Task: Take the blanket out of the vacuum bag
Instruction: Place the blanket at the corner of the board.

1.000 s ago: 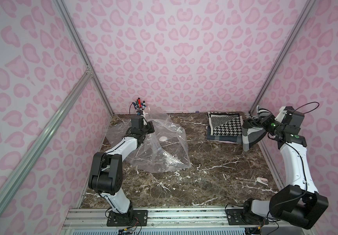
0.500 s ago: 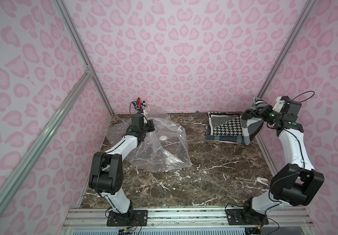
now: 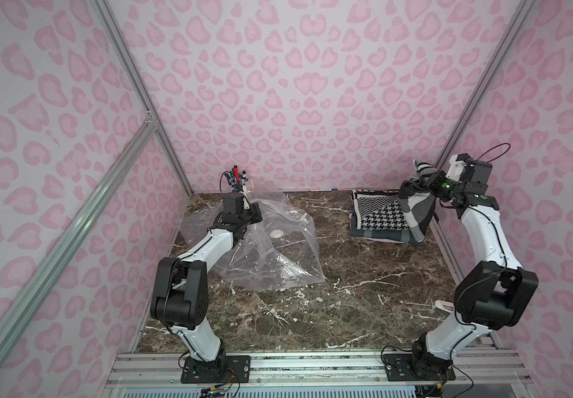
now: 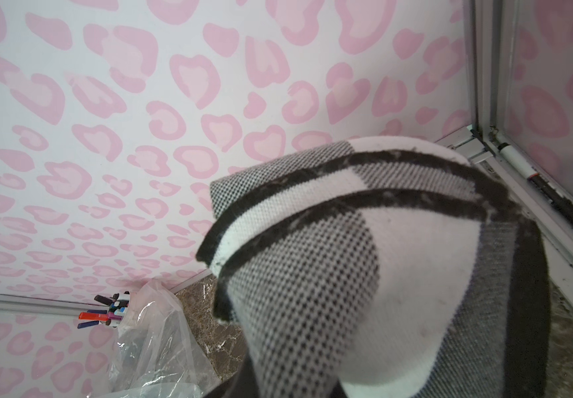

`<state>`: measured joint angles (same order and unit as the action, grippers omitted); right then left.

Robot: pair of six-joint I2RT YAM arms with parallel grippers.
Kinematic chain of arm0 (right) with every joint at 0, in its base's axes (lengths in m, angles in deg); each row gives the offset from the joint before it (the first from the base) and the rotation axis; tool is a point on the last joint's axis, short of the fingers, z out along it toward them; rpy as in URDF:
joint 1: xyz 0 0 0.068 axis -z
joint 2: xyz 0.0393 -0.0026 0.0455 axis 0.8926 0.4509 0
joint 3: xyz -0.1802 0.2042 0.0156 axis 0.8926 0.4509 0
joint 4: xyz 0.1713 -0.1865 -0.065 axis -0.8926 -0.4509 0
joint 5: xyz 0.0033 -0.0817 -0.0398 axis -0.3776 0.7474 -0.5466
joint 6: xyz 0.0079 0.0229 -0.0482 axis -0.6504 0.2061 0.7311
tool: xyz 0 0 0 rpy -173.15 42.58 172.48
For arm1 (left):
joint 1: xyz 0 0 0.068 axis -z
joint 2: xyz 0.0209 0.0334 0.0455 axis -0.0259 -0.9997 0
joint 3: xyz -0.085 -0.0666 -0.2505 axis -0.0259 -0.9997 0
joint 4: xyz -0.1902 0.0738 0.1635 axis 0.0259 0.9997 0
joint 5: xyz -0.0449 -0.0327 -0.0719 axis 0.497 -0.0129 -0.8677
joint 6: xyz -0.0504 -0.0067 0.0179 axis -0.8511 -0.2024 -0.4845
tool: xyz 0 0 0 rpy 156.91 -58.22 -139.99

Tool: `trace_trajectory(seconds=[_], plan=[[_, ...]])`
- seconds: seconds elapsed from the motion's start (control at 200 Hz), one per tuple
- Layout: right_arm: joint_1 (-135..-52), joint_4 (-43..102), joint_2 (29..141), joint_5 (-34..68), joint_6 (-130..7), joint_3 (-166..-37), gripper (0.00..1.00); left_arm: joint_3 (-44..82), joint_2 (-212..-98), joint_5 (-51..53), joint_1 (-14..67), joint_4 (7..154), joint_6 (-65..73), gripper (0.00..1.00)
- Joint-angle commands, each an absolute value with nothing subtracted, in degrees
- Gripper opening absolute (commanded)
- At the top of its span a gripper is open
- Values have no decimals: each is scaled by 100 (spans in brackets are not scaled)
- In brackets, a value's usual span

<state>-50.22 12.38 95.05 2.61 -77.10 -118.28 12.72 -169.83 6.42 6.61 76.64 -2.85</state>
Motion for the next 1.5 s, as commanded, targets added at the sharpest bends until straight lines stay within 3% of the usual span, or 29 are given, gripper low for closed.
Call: trace_trajectory(seconds=[0.0, 0.225, 0.68, 1.495], plan=[[-5137, 1386, 9602, 75, -7515, -11898, 0, 1274, -16954, 715, 651, 7666, -209, 4], [-5219, 1139, 9909, -392, -7287, -11883, 0, 1254, -16896, 811, 649, 7747, -143, 4], [-5499, 958, 9857, -549, -7019, -11839, 0, 1109, -16840, 793, 658, 7703, -152, 4], [-5917, 1079, 10762, -821, -7080, -12186, 0, 907, -16831, 721, 658, 7642, -143, 4]])
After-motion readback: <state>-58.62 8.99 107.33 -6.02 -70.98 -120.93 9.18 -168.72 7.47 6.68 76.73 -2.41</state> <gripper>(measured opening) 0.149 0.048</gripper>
